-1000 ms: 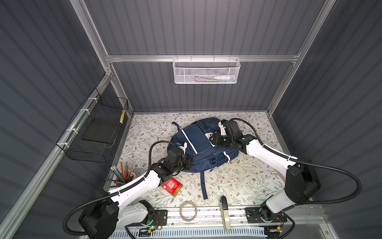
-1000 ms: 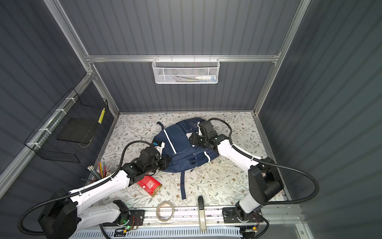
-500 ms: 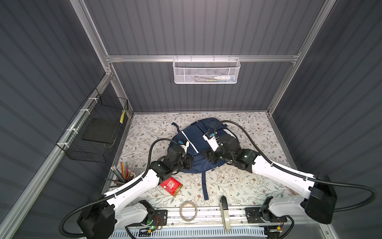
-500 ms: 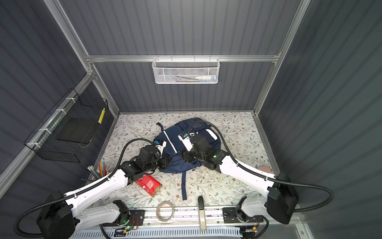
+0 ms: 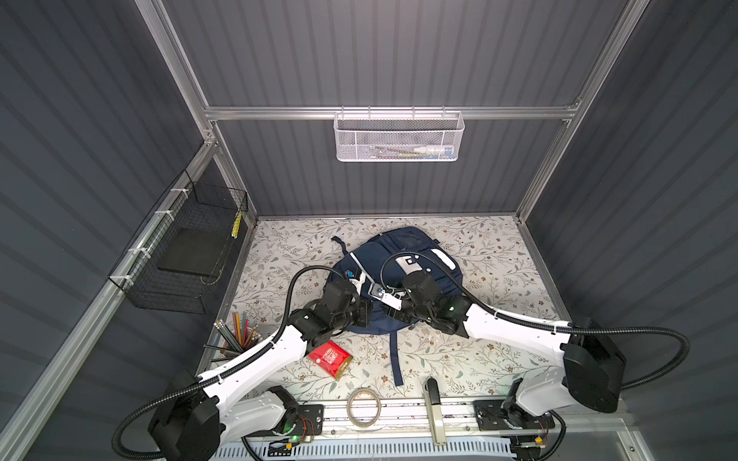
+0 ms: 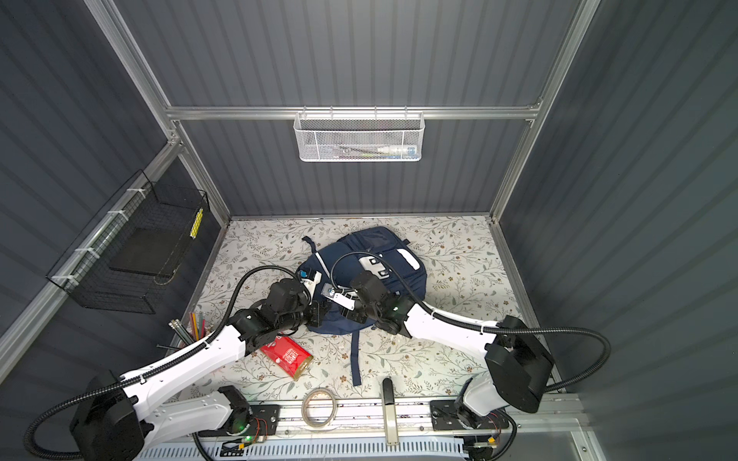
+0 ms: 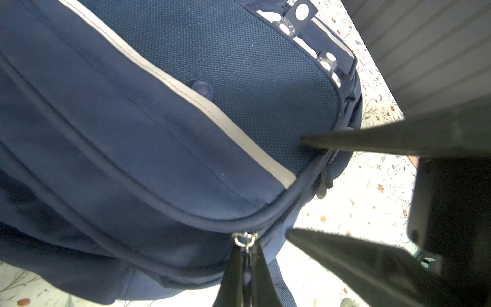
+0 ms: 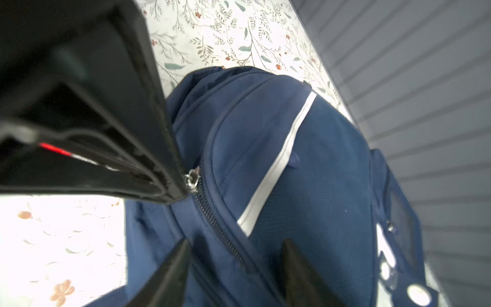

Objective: Pack books, pencil case, and school supplies into a backpack
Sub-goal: Unzip the student bag at the center of the table.

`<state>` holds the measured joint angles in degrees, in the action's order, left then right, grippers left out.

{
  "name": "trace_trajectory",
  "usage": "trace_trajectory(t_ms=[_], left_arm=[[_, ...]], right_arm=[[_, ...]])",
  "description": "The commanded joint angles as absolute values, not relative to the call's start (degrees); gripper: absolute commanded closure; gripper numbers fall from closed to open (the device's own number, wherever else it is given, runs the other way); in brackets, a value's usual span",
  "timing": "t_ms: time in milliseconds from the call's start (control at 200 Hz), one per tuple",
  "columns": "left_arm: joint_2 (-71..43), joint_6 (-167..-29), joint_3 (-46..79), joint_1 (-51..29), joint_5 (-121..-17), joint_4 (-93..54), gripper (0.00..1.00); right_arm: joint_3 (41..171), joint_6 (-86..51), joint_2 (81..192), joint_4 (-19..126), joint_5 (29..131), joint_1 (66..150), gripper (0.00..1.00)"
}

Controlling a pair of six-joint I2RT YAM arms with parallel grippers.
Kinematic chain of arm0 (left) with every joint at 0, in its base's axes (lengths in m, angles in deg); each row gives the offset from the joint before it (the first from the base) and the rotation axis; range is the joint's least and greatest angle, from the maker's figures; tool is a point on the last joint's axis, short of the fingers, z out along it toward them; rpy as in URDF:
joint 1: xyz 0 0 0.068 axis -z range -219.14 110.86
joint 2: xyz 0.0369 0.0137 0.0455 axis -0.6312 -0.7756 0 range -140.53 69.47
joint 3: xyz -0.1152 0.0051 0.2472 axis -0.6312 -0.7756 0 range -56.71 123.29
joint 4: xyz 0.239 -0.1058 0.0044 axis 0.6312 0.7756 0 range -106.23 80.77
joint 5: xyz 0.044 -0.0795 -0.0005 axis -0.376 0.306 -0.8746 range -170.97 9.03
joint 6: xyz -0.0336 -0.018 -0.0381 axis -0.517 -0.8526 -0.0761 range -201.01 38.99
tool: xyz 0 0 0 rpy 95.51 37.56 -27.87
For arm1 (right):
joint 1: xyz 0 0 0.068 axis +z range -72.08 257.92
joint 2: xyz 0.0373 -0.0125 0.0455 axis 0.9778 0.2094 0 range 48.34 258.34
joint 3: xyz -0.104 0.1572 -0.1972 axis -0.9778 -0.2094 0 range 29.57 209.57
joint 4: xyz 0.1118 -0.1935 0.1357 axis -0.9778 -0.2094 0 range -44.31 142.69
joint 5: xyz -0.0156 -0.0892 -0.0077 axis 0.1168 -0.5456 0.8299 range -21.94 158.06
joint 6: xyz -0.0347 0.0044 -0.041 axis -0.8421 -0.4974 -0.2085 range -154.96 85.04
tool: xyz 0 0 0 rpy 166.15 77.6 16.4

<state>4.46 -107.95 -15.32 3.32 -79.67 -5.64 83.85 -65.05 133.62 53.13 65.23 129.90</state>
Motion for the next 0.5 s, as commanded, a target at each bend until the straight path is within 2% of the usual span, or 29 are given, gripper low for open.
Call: trace_trajectory(t_ms=[0, 70, 130, 495], left_arm=[[6.9, -106.4, -14.1, 3.7, -79.6, -3.9, 1.0], [7.6, -105.8, -13.7, 3.5, -80.9, -2.9, 1.0], [8.1, -105.4, -13.4, 2.9, -82.2, -1.8, 1.0], [6.2, -104.3, -7.1, -0.8, -94.1, 8.0, 1.0]], right_arm=[[83.8, -69.4, 135.7, 55.0, 64.4, 129.9, 0.63], [83.2, -69.6, 135.8, 56.2, 62.7, 129.8, 0.86], [82.4, -69.9, 135.2, 56.6, 62.1, 129.9, 0.97], [79.5, -72.2, 129.8, 48.1, 62.4, 129.1, 0.99]])
